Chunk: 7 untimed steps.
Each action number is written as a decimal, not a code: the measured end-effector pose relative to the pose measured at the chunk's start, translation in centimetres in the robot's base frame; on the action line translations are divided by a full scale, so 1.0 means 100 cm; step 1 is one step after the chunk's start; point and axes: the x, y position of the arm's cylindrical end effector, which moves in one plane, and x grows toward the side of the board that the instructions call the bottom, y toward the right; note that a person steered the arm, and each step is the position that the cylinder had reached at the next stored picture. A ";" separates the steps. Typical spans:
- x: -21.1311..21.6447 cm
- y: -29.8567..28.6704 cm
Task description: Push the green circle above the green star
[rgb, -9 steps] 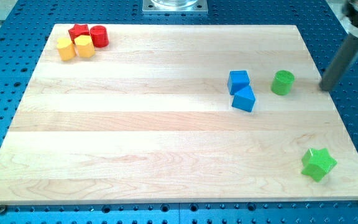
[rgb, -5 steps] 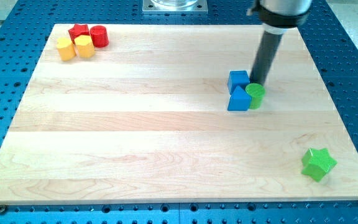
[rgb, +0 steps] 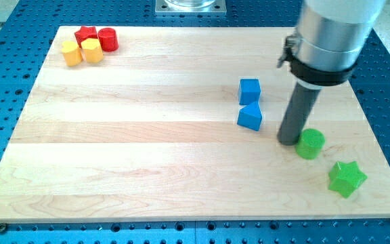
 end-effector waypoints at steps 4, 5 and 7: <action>0.032 0.031; 0.015 -0.001; -0.024 -0.134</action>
